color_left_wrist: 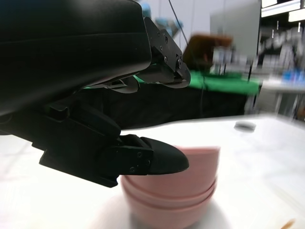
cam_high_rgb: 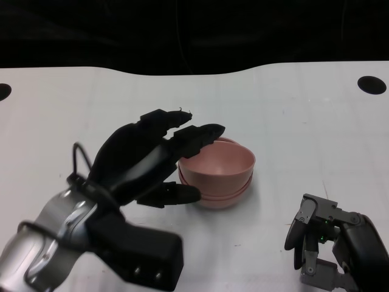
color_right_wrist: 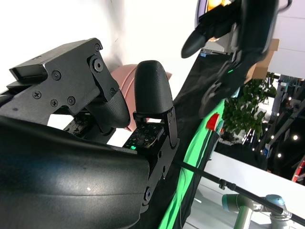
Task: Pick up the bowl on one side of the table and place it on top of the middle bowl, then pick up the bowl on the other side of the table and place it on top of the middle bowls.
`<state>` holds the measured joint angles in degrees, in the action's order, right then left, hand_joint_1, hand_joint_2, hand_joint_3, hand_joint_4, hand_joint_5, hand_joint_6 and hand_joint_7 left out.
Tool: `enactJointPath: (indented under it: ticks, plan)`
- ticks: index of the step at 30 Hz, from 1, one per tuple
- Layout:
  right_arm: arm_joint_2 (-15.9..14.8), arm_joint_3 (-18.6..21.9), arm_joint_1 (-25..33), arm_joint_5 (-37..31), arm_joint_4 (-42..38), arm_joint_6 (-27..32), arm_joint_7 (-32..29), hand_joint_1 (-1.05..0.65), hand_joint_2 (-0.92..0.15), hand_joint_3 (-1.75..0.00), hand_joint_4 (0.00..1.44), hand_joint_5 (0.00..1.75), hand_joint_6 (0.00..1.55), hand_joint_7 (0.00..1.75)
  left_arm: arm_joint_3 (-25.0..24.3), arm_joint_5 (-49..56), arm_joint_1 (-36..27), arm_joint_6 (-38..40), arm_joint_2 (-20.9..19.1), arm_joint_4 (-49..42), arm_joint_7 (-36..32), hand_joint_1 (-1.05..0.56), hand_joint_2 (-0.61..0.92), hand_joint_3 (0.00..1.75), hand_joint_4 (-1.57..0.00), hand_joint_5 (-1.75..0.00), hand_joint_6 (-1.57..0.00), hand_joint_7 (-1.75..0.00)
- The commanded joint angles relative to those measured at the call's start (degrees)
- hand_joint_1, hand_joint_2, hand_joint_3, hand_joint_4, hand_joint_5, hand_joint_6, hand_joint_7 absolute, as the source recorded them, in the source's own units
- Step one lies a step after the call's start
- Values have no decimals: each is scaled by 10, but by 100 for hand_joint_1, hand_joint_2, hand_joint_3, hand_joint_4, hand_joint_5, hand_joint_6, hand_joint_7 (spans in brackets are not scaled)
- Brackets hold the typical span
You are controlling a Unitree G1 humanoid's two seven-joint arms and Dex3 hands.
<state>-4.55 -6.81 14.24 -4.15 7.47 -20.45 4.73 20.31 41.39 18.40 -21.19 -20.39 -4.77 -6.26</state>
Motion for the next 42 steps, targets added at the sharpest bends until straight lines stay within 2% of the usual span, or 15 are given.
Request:
enactJointPath:
  ticks: [1,7,10,11,12,13,16,21,22,24,26,27,33,36,42]
  plan:
    - [-1,2,1,-7,3,0,-3,-4,-28,-158,93,175,83,151,-29,-33,-35,-37,7,8,-49,-60,92,30,-3,-86,-46,-3]
    - [0,3,-3,-7,-2,-7,-1,-4,-27,-159,93,175,84,150,-70,-92,-103,-114,24,10,-95,-51,92,30,0,-100,-48,-5]
    - [0,3,-3,-7,-3,-8,-1,-4,-27,-160,93,175,84,150,-85,-105,-129,-149,33,5,-114,-48,92,26,0,-119,-52,-10]
    - [0,3,-2,-6,-2,-6,-1,-4,-27,-160,93,175,84,150,-90,-112,-140,-158,36,6,-116,-47,92,26,-2,-133,-52,-24]
    - [1,3,-2,-6,-2,-5,-1,-5,-27,-160,92,175,84,150,-94,-123,-153,-164,40,10,-115,-45,92,26,-4,-146,-37,-67]
    - [1,3,-2,-6,-2,-5,-1,-5,-27,-160,93,175,84,149,-97,-130,-162,-169,44,12,-113,-45,92,26,-6,-153,-28,-91]
    - [0,2,-2,-7,-2,-5,0,-5,-27,-160,93,175,84,149,-100,-194,-197,-169,56,29,-81,-43,92,29,-12,-161,-21,-121]
    - [1,2,0,-7,3,2,0,-5,-27,-159,93,175,84,149,-89,-363,-242,-143,76,65,14,-30,92,29,-34,-162,-32,-130]
    - [1,2,0,-8,4,2,-1,-5,-28,-159,93,175,84,148,-88,-398,-253,-126,81,77,33,-29,87,37,-46,-155,-44,-125]
    - [1,2,1,-7,5,3,-1,-4,-28,-159,93,175,84,148,-88,-456,-273,-85,88,103,66,-25,69,72,-62,-148,-61,-119]
    - [1,3,2,-6,4,1,-1,-4,-28,-158,93,175,84,148,-92,-492,-291,-43,91,125,90,-20,54,107,-71,-149,-69,-119]
    - [1,3,2,-7,4,-1,-1,-4,-28,-158,93,175,84,148,-95,-504,-300,-23,94,135,97,-20,52,113,-73,-151,-71,-120]
    - [-1,4,1,-4,-1,-9,2,-3,-28,-158,93,175,85,148,-114,-564,-330,48,115,161,133,-17,53,118,-83,-163,-79,-129]
    - [-2,7,3,2,-1,-6,6,-4,-28,-158,93,175,85,148,-121,-592,-334,70,129,158,152,-20,56,111,-84,-172,-78,-141]
    - [-6,11,8,7,2,-5,11,-5,-28,-157,92,175,85,148,-137,-596,-331,58,147,131,187,-22,55,109,-90,-175,-77,-155]
